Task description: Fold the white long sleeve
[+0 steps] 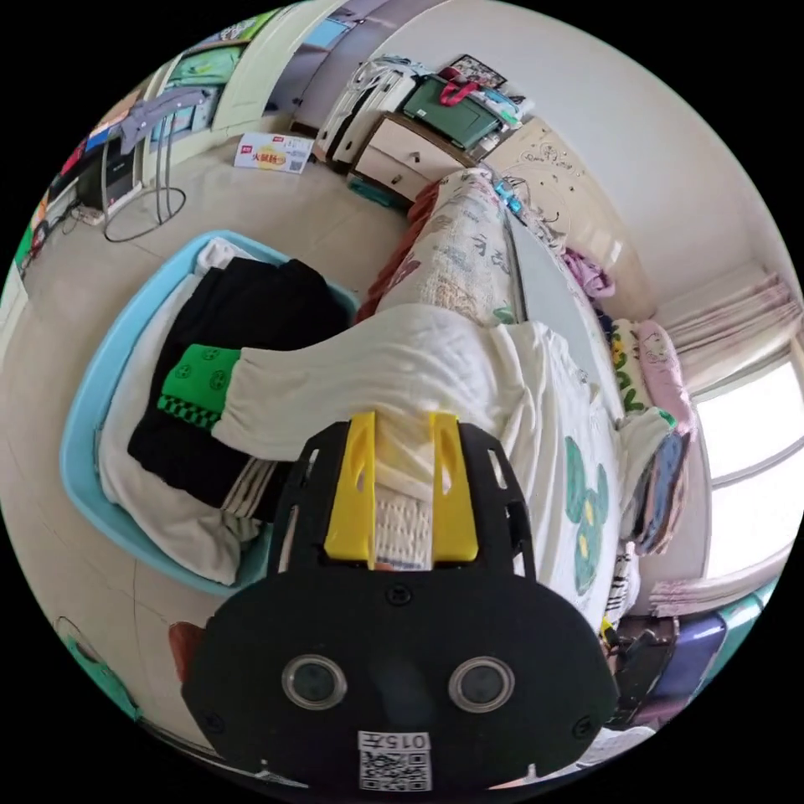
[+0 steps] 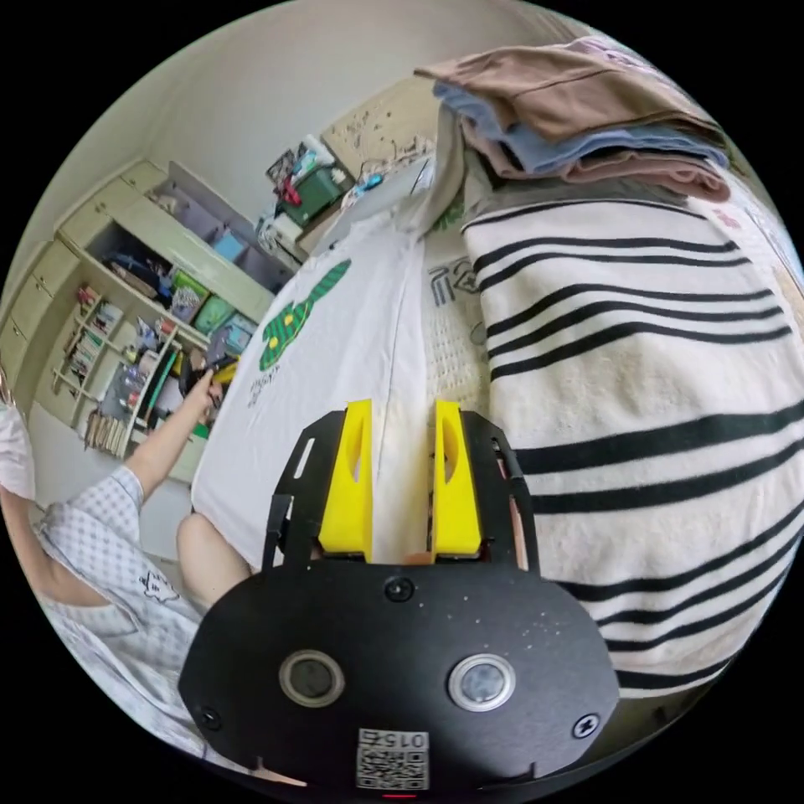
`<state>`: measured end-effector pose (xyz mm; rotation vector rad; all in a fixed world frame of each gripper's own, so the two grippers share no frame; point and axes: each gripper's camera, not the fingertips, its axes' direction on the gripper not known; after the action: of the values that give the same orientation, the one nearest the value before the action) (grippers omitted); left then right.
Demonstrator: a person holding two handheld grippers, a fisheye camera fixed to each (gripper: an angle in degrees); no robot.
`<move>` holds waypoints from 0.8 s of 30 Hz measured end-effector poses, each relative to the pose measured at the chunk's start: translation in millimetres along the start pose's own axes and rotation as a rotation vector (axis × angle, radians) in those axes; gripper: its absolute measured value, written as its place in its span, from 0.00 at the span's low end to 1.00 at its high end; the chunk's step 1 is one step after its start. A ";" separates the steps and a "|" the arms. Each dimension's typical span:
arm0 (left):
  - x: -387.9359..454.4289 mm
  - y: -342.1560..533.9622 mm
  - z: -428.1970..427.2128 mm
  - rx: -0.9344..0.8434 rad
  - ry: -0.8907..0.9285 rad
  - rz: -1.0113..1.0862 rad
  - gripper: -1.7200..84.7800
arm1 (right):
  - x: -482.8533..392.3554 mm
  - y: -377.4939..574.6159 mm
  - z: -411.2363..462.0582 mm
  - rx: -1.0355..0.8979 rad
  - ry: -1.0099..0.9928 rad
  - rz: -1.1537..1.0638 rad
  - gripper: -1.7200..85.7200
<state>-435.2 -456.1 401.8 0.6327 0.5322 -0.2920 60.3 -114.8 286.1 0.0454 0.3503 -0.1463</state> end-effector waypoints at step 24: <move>-23.6 173.5 -147.1 0.170 0.261 0.101 0.13 | -1.6 22.3 -15.0 0.080 -0.049 -0.056 0.15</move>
<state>-438.8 -227.5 398.5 0.8666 0.7283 -0.1603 57.1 -91.4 272.9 0.1113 0.2973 -0.2164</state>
